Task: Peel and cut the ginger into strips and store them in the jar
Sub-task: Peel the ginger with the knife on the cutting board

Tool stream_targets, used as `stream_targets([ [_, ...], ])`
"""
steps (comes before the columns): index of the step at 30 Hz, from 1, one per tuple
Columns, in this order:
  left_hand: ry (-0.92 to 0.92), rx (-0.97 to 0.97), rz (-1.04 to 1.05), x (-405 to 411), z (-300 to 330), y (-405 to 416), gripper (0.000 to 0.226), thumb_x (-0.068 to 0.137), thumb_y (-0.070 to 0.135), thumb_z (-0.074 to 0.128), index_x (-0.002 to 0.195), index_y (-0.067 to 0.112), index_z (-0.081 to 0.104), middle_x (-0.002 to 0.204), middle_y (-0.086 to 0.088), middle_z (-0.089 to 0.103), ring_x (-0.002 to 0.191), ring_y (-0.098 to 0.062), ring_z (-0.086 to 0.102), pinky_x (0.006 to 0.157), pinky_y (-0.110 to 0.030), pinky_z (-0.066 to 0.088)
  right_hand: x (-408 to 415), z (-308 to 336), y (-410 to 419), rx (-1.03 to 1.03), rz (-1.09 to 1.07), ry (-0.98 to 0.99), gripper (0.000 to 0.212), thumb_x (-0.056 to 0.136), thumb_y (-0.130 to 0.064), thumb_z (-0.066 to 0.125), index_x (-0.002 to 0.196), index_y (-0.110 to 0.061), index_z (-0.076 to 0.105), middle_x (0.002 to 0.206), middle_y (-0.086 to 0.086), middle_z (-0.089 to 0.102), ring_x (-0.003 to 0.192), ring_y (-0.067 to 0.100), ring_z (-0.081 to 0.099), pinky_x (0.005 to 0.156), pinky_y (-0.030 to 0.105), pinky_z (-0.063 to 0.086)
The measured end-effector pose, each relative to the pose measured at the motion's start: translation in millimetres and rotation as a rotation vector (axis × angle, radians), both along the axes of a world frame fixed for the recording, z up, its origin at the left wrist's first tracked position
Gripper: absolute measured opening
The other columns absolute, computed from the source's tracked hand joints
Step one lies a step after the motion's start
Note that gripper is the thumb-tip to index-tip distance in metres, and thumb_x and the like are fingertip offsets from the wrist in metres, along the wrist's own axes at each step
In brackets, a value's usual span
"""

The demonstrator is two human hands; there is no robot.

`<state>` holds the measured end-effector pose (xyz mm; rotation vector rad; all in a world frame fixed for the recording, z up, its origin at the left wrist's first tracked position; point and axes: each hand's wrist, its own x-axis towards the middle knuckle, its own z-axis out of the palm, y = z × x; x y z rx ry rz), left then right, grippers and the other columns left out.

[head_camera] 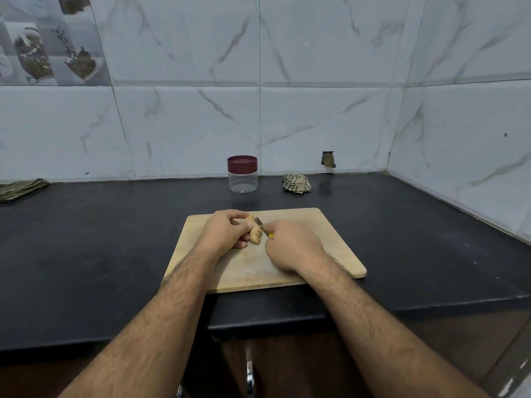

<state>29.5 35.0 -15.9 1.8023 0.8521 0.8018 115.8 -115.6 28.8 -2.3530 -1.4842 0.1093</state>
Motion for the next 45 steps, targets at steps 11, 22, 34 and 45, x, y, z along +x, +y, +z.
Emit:
stream_targets([
  [11,0.014,-0.007,0.027,1.7,0.5,0.0,0.028,0.091,0.015,0.068,0.12,0.017,0.067,0.075,-0.006,0.07,0.065,-0.014,0.065,0.069,-0.029,0.06,-4.6,-1.7,-5.9,-0.018,-0.001,-0.012,0.049,0.091,-0.013,0.044,0.135,-0.031,0.056,0.122,-0.001,0.062,0.107,0.021,0.056,0.074,0.03,0.042],
  [22,0.022,-0.008,0.03,0.3,1.4,-1.1,0.029,0.092,0.016,0.068,0.12,0.018,0.067,0.077,-0.005,0.071,0.069,-0.013,0.067,0.074,-0.032,0.061,-7.2,-1.8,-15.1,-0.022,-0.026,0.025,0.049,0.092,-0.014,0.044,0.137,-0.029,0.055,0.125,0.0,0.062,0.112,0.022,0.056,0.076,0.029,0.043],
  [34,0.017,0.015,0.067,-0.2,1.6,-4.4,0.024,0.089,0.016,0.068,0.113,0.016,0.067,0.077,-0.004,0.072,0.068,-0.013,0.069,0.07,-0.031,0.062,-6.5,-2.0,-26.4,-0.041,-0.05,0.026,0.043,0.089,-0.013,0.042,0.125,-0.027,0.06,0.116,-0.001,0.063,0.106,0.023,0.058,0.073,0.03,0.042],
  [45,-0.008,0.056,0.075,-1.0,3.0,-10.4,0.039,0.087,0.013,0.066,0.121,0.028,0.056,0.089,-0.001,0.07,0.065,-0.014,0.067,0.06,-0.029,0.057,-12.0,-5.1,-28.7,0.044,-0.056,0.121,0.058,0.086,-0.011,0.041,0.139,-0.033,0.053,0.117,0.0,0.064,0.104,0.023,0.057,0.072,0.031,0.041],
])
